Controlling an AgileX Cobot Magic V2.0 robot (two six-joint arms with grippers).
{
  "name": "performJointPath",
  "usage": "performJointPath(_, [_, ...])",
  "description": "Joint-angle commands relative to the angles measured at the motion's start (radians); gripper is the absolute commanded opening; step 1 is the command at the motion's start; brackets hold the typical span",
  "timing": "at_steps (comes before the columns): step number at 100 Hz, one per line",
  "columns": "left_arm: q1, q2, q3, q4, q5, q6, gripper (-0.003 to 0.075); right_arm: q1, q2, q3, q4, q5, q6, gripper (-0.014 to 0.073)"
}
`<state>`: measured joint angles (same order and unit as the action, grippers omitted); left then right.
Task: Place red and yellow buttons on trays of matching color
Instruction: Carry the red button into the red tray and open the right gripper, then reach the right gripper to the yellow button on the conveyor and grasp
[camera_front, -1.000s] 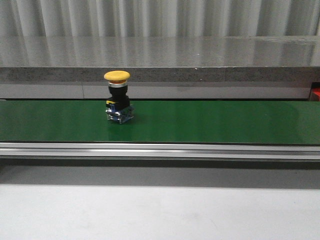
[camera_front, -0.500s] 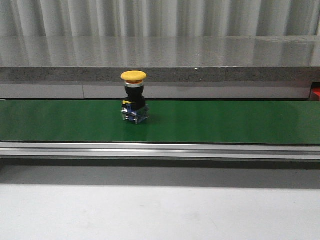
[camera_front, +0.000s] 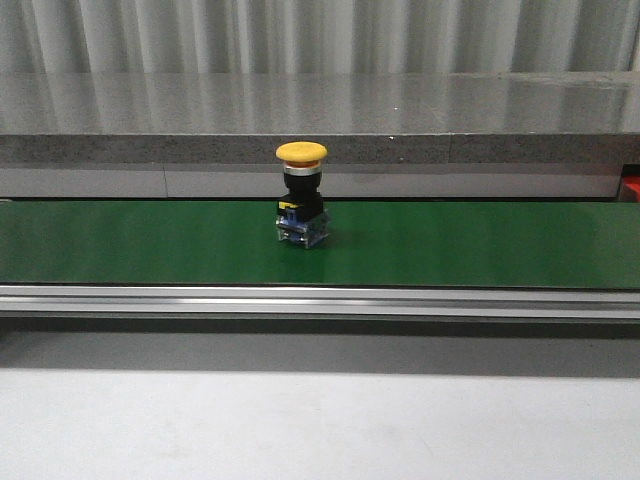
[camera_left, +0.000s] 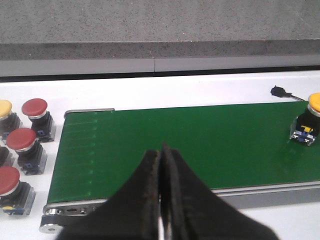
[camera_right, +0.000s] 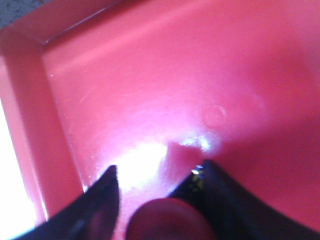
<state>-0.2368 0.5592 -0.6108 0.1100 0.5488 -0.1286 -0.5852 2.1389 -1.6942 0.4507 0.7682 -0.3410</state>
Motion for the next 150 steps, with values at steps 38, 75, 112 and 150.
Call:
performJointPath(38, [-0.008, 0.0, -0.025, 0.001, -0.075, -0.009, -0.002, -0.001, -0.163, -0.227, 0.063, 0.131, -0.007, 0.0615])
performJointPath(75, [-0.008, 0.0, -0.025, 0.001, -0.075, -0.009, -0.002, 0.004, -0.231, -0.236, 0.095, 0.2, -0.011, 0.0615])
performJointPath(112, [-0.008, 0.0, -0.025, 0.001, -0.075, -0.009, -0.002, 0.149, -0.46, -0.027, 0.139, 0.29, -0.209, 0.0615])
performJointPath(150, [-0.008, 0.0, -0.025, 0.001, -0.075, -0.009, -0.002, 0.427, -0.646, 0.36, 0.139, 0.253, -0.506, 0.0615])
